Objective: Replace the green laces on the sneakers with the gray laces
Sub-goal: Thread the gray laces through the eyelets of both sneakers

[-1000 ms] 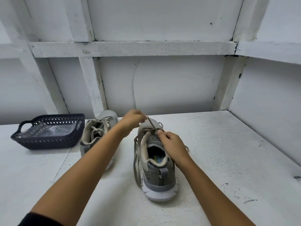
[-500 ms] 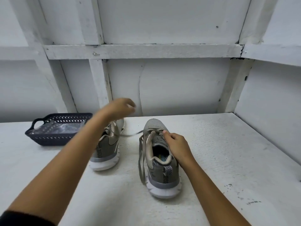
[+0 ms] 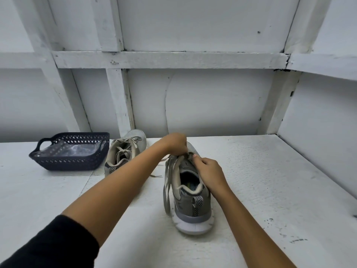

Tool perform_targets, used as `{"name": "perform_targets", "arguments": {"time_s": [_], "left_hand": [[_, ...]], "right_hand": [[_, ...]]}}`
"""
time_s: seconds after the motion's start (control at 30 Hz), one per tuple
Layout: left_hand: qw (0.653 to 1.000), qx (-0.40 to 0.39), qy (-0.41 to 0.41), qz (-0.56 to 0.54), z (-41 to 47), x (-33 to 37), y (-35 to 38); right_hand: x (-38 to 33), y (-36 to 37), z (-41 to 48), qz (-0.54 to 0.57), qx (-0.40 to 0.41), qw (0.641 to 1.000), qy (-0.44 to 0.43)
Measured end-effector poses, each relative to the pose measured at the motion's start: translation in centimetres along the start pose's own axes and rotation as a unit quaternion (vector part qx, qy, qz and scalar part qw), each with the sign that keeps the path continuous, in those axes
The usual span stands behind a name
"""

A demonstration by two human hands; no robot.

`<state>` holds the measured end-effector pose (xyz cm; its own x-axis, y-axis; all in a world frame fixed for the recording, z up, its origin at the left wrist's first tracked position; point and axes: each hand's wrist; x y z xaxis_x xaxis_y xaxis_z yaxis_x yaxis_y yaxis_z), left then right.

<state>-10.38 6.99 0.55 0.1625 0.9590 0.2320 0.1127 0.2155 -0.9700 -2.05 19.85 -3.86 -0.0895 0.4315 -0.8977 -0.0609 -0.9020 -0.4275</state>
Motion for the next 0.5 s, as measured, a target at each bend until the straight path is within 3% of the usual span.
{"name": "perform_targets", "arguments": {"time_s": [0.1, 0.17, 0.23, 0.4, 0.5], "left_hand": [[0.977, 0.035, -0.014, -0.212, -1.5, -1.2, -2.4], [0.963, 0.054, -0.010, -0.265, -2.3, -2.0, -3.8], [0.968, 0.040, -0.005, -0.249, -2.6, -2.3, -4.1], [0.994, -0.058, -0.031, -0.091, -2.0, -1.4, -1.6], [0.994, -0.066, -0.049, -0.075, -1.6, -1.0, -0.8]], "right_hand": [[-0.1, 0.0, 0.0, -0.003, -0.001, 1.000, 0.001], [-0.1, 0.0, 0.0, -0.007, -0.003, 1.000, -0.001], [-0.2, 0.1, -0.1, -0.008, -0.004, 1.000, -0.002], [0.0, 0.1, -0.1, -0.002, -0.005, 1.000, -0.001], [0.1, 0.2, 0.0, -0.002, -0.008, 1.000, -0.004]]}}
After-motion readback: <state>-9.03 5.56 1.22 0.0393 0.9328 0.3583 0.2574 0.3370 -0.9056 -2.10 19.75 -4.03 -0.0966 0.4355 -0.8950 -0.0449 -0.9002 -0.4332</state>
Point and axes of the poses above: each hand's wrist, its own z-axis towards the middle knuckle, its own y-axis out of the palm, x = y × z, and after that the axes turned 4 degrees about -y, right-handed
